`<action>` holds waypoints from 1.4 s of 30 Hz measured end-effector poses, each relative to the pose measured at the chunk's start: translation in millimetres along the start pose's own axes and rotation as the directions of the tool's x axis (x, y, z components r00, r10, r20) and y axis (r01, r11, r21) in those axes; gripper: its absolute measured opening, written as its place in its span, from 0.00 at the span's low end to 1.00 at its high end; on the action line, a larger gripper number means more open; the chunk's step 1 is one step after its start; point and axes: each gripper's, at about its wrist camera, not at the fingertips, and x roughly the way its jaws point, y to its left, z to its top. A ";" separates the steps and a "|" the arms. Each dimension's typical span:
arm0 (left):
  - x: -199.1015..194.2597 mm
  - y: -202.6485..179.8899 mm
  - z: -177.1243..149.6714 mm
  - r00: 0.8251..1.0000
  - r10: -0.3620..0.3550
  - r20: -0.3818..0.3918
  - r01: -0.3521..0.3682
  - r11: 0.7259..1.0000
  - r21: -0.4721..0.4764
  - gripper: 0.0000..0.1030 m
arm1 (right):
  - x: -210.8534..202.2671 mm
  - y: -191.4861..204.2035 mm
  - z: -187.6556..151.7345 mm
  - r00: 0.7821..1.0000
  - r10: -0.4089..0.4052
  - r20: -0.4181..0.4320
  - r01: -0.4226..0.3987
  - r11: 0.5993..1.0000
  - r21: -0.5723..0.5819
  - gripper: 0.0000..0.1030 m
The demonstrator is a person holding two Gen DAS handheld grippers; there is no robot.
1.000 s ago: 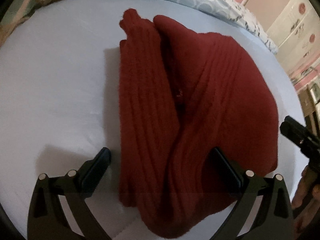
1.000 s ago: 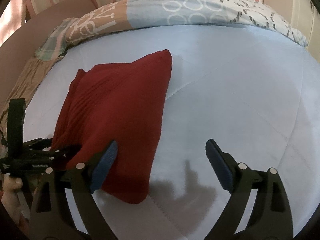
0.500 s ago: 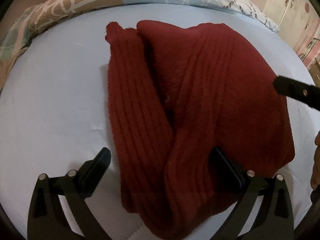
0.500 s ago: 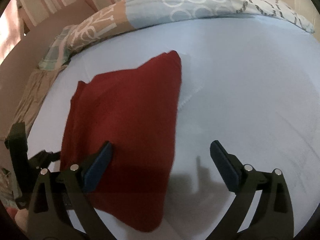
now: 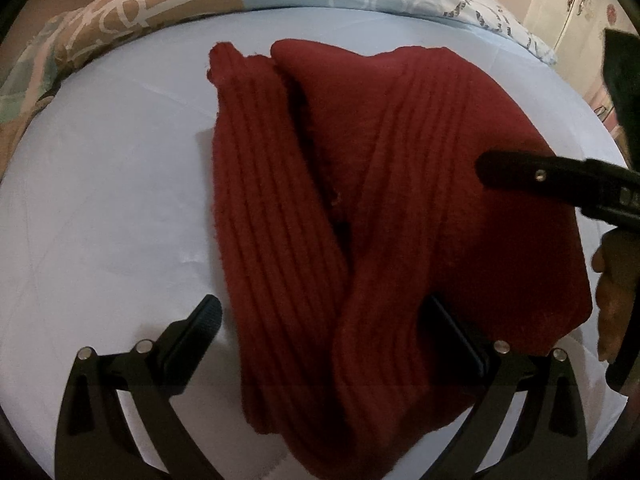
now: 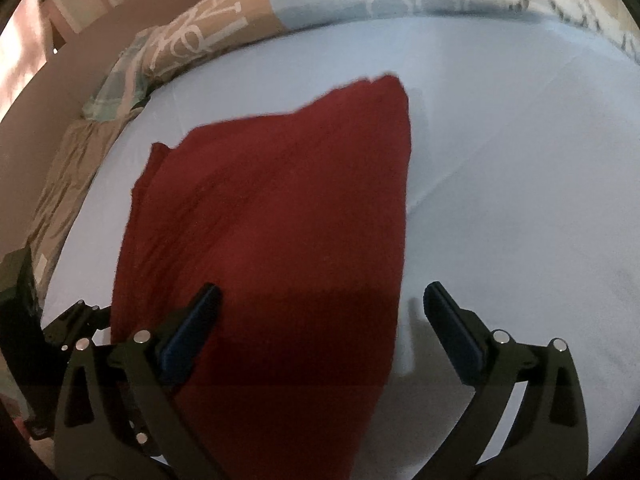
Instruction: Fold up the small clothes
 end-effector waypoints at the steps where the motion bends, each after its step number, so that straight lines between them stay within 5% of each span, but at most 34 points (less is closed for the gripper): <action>1: -0.4 1.4 -0.3 1.000 -0.003 -0.001 0.003 1.000 -0.002 0.99 | 2.2 -4.3 -0.1 1.000 0.023 -0.011 -0.022 0.999 0.026 0.97; 5: 1.5 0.6 0.9 1.000 -0.008 -0.004 0.008 1.000 -0.002 0.99 | 6.7 -13.7 -3.2 0.997 0.068 -0.040 -0.064 0.994 0.087 0.97; 11: -0.4 3.4 -2.4 1.000 -0.018 0.000 0.018 1.000 0.001 0.97 | 1.3 3.3 -0.3 1.000 -0.010 -0.020 0.009 1.000 -0.026 0.90; 13: -3.1 1.5 -2.3 0.997 -0.071 0.001 0.071 0.997 0.007 0.75 | -0.8 12.3 0.4 1.000 -0.019 -0.020 0.018 0.998 -0.059 0.74; 22: -19.1 -2.3 -4.1 0.996 -0.067 0.055 0.066 0.998 0.019 0.41 | -9.2 23.3 -6.5 0.998 -0.047 0.037 0.052 0.987 -0.149 0.52; 31: -47.6 -32.1 -5.6 0.991 -0.036 0.127 0.034 0.999 0.013 0.35 | -52.6 20.0 -12.3 0.989 -0.034 0.147 0.065 0.975 -0.212 0.45; 42: -80.1 -142.0 -16.7 0.977 -0.107 0.184 0.094 0.992 0.080 0.34 | -145.6 -52.2 -60.4 0.971 -0.080 0.224 0.129 0.969 -0.211 0.45</action>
